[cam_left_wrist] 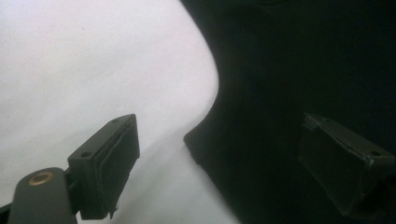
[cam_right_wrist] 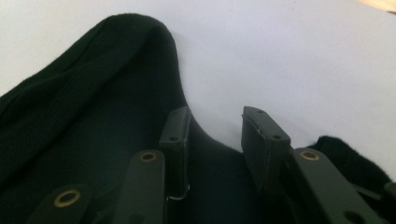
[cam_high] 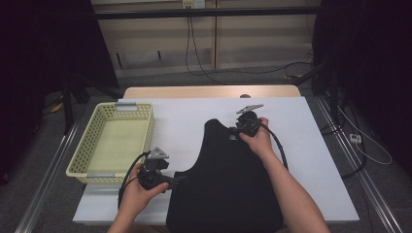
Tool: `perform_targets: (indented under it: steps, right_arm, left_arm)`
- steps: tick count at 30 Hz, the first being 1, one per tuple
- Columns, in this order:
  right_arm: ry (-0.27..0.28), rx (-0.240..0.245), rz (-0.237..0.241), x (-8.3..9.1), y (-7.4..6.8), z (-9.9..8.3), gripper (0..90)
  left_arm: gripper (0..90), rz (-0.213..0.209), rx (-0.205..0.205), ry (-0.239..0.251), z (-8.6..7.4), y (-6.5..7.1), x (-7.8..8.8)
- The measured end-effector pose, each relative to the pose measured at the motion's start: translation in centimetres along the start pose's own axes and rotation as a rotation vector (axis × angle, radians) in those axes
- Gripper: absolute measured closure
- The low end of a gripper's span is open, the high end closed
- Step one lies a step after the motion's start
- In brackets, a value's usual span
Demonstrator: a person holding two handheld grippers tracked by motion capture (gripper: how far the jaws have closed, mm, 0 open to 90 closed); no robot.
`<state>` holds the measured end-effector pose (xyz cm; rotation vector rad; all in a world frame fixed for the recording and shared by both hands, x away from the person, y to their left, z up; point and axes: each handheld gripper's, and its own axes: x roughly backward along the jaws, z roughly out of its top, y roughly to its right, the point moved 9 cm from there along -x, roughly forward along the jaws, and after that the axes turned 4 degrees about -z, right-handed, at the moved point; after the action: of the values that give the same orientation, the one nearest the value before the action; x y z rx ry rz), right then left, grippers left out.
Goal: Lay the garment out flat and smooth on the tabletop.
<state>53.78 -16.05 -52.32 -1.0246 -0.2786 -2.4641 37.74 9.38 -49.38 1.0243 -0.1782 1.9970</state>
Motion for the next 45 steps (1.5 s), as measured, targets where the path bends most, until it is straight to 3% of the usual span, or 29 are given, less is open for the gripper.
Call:
perform_targets:
  steps: [3, 7, 8, 11, 13, 15, 17, 22, 28, 34, 37, 38, 40, 43, 45]
  right_arm:
    - [-0.001, -0.018, 0.005, 0.1, 0.1, -0.2, 65.5]
    - [-0.008, -0.035, 0.048, 0.1, -0.3, -0.2, 87.9]
    - [-0.006, -0.040, 0.052, 0.1, -0.3, -0.2, 88.6]
    - [0.009, -0.030, -0.010, 0.1, 0.6, 0.0, 89.0]
    - [0.033, -0.058, -0.008, 0.1, 1.0, 0.2, 87.1]
    - [0.046, -0.054, -0.020, 0.2, 1.2, 0.3, 71.8]
    - [0.046, -0.065, -0.009, 0.5, 1.3, 0.4, 64.0]
    - [0.056, -0.092, -0.062, 2.2, 3.6, 0.4, 59.2]
    - [0.040, -0.132, -0.105, 3.0, 6.2, -1.2, 57.0]
    - [0.012, -0.168, -0.081, 1.9, 6.6, -2.5, 57.6]
    - [0.020, -0.136, -0.078, 1.8, 6.4, -2.2, 79.1]
    - [0.022, -0.139, -0.063, 1.8, 6.3, -2.1, 81.0]
    - [0.039, -0.129, -0.097, 2.1, 6.6, -1.9, 82.5]
    - [0.073, -0.154, -0.137, 3.0, 7.7, -1.6, 82.7]
    - [0.071, -0.163, -0.133, 3.2, 8.1, -1.7, 81.4]
  left_arm:
    - [13.8, 0.000, -0.003, -0.001, 0.0, 0.0, 0.0]
    - [13.8, -0.002, -0.003, -0.006, 0.0, 0.1, 0.0]
    - [13.8, 0.000, -0.003, -0.005, 0.0, 0.0, 0.0]
    - [13.8, 0.006, 0.001, 0.004, 0.0, 0.0, 0.1]
    - [13.8, 0.007, 0.003, 0.004, 0.0, -0.1, 0.2]
    - [13.8, 0.004, 0.003, 0.004, 0.0, -0.1, 0.2]
    - [13.8, 0.007, 0.004, 0.002, -0.1, -0.1, 0.1]
    - [13.8, 0.001, -0.002, -0.001, -0.1, 0.1, 0.1]
    - [13.8, 0.004, -0.002, -0.007, -0.1, 0.0, 0.0]
    - [13.8, -0.002, -0.005, -0.013, -0.2, 0.1, -0.2]
    - [13.8, 0.003, 0.002, -0.007, -0.2, 0.0, -0.2]
    - [13.8, 0.004, 0.000, -0.008, -0.2, -0.1, -0.1]
    - [13.8, 0.004, 0.000, -0.010, -0.3, -0.1, -0.1]
    - [13.8, 0.004, 0.004, -0.005, -0.2, -0.1, 0.0]
    - [13.8, 0.005, 0.003, -0.005, -0.2, -0.1, 0.0]
